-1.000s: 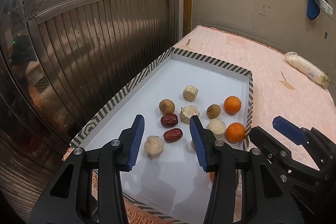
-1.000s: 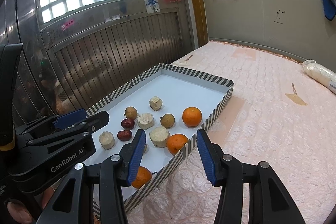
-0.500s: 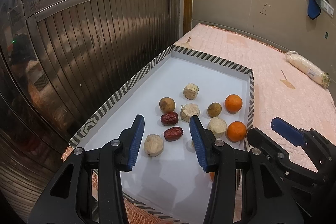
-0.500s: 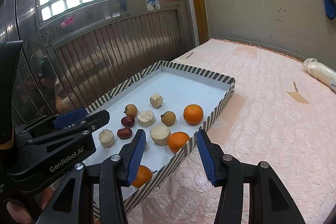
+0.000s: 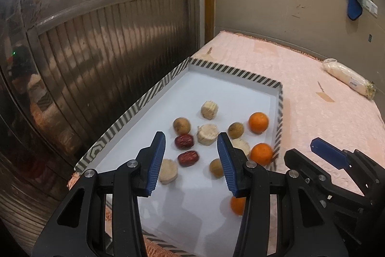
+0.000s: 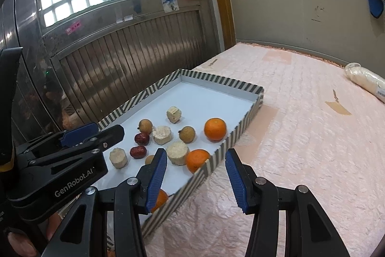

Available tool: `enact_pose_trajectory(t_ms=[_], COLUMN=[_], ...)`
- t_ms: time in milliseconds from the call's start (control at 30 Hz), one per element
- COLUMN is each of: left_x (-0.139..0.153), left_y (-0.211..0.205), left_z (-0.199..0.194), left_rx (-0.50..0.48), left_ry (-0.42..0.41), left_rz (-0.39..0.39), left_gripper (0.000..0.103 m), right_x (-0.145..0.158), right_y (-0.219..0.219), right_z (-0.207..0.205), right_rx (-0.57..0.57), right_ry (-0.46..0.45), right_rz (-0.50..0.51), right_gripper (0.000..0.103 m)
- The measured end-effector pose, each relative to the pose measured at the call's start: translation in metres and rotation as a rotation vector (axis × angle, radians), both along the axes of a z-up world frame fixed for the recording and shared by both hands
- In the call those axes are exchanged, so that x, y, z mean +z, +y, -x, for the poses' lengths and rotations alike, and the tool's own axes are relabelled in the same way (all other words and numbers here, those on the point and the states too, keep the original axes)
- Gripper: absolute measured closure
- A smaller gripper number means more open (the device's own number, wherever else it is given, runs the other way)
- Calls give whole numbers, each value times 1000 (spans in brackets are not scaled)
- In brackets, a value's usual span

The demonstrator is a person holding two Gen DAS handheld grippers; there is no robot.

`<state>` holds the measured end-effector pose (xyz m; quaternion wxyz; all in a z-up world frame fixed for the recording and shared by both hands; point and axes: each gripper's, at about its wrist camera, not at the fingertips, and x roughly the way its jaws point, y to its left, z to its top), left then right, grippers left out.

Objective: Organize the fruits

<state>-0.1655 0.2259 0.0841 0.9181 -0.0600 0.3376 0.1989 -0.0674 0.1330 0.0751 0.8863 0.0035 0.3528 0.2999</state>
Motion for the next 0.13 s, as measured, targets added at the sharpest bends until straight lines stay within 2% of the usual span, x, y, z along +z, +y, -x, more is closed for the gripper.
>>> enact_pose_trajectory(t_ms=[133], left_x=[8], left_y=[-23], left_z=[-13], left_rx=[-64], left_ry=[6], left_rz=[1], left_gripper=[58], right_x=[3], right_y=[-26], right_z=[-4], right_rx=[-47], right_ry=[11], right_rz=[-4], right_gripper=[54])
